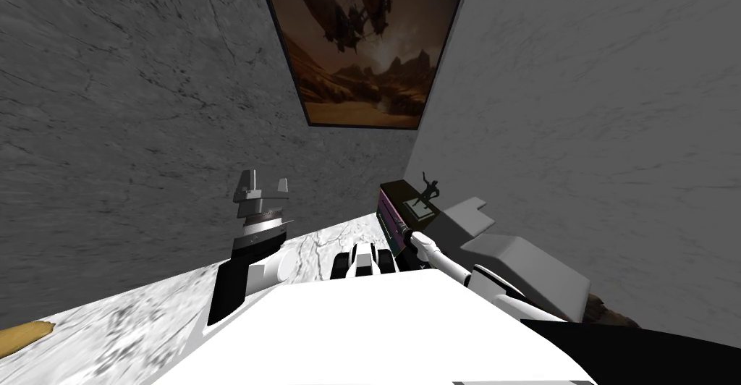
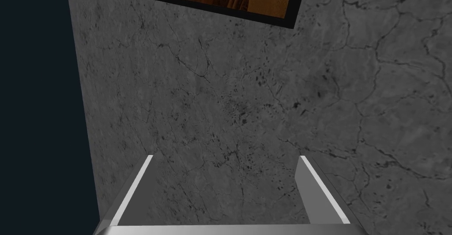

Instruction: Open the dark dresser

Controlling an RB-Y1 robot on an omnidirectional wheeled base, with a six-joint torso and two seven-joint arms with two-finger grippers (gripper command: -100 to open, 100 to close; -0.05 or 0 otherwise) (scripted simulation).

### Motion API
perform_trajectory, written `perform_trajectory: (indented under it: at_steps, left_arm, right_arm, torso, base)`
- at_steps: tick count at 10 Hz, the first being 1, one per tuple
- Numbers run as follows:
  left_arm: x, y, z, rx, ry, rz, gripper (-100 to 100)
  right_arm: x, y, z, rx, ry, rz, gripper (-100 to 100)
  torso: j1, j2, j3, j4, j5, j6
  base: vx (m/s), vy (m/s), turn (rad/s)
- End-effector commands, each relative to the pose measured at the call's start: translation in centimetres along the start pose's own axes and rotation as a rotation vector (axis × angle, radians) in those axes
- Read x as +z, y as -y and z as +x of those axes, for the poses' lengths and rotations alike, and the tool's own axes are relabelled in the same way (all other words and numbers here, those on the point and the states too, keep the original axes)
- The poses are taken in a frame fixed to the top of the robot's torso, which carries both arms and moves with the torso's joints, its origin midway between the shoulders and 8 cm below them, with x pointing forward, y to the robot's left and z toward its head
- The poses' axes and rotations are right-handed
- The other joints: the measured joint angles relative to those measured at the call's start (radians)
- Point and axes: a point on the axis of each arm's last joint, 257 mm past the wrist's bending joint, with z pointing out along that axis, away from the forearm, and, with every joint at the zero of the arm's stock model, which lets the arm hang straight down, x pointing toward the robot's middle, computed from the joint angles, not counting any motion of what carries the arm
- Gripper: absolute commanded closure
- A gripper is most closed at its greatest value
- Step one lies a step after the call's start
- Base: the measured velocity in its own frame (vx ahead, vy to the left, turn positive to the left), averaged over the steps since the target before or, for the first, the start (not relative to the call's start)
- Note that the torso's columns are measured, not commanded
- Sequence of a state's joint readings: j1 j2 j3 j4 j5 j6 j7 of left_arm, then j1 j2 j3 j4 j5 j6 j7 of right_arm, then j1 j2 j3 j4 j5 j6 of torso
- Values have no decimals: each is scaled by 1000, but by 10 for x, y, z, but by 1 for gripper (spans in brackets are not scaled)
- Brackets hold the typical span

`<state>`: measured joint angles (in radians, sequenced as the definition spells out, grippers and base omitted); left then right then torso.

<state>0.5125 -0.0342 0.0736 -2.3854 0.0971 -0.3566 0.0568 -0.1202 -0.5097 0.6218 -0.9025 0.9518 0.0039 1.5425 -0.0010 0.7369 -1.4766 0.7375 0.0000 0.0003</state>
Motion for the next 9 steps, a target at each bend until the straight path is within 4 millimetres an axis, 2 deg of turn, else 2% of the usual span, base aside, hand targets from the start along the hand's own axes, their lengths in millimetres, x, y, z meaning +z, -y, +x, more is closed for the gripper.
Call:
perform_trajectory:
  at_steps: [1,9]
  left_arm:
    - [0,0,0,0,0,0,0]
    - [0,0,0,0,0,0,0]
  right_arm:
    - [0,-1,1,26,-13,-1,-100]
    - [0,1,-10,34,-72,29,-100]
  torso:
    - [0,1,0,0,0,0]
    - [0,1,1,0,0,0]
  base:
    - [-4,-22,1]
    - [-12,-44,92]
